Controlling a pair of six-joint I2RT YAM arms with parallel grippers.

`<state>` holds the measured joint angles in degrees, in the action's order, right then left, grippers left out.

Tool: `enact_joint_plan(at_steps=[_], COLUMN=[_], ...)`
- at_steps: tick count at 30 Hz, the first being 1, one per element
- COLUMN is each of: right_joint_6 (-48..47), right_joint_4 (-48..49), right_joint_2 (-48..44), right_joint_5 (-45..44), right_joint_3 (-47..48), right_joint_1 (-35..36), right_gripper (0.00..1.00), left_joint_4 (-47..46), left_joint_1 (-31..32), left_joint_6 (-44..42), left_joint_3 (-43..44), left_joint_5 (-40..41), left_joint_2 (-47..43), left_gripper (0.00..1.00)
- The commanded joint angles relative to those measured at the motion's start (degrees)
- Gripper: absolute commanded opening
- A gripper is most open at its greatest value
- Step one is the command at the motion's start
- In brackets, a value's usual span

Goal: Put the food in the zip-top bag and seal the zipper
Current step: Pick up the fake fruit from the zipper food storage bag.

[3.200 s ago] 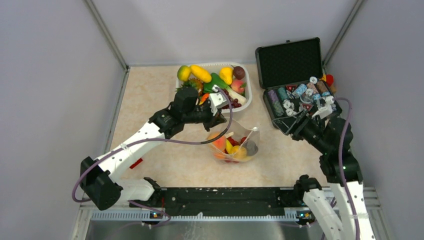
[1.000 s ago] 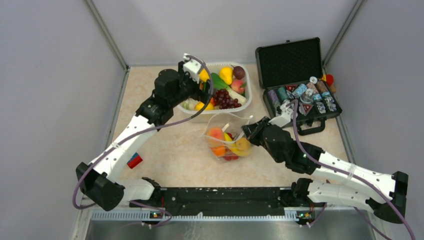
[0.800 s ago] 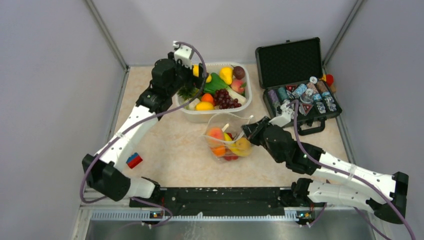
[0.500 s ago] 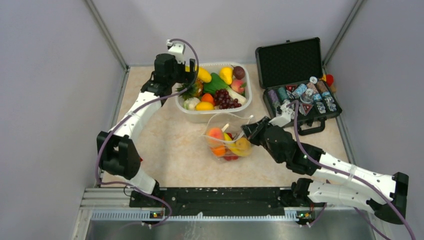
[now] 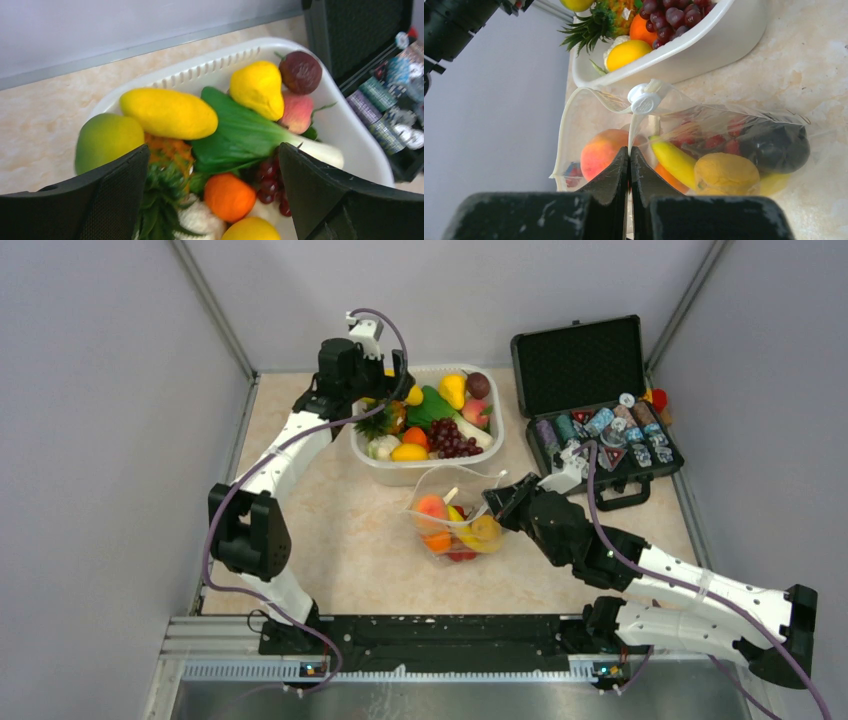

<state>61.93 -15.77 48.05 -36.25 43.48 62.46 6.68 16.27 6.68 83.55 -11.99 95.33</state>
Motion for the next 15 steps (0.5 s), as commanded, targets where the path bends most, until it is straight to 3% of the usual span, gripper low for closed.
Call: enact_joint_plan(at_steps=[1,7,15], right_joint_6=[-0.9,-1.0,-1.2], right_joint_4=[2.9,2.4,2.8], right_joint_2=[-0.2,-0.2,-0.4], right_joint_5=[-1.0,-0.9,-1.3], right_joint_3=[0.2,0.6,0.5], right_joint_1=[0.4,0.3,0.4], right_gripper=[0.00,0.00,0.00], left_joint_4=[-3.4,-8.2,-5.2], left_joint_1=[0.1,1.6,4.4], left_joint_6=[10.1,18.1,11.0], left_joint_3=[5.4,2.8,5.1], left_joint_5=[-3.3,-0.4,-3.4], left_joint_2=[5.8,8.2,9.0], left_gripper=[0.95,0.93,0.95])
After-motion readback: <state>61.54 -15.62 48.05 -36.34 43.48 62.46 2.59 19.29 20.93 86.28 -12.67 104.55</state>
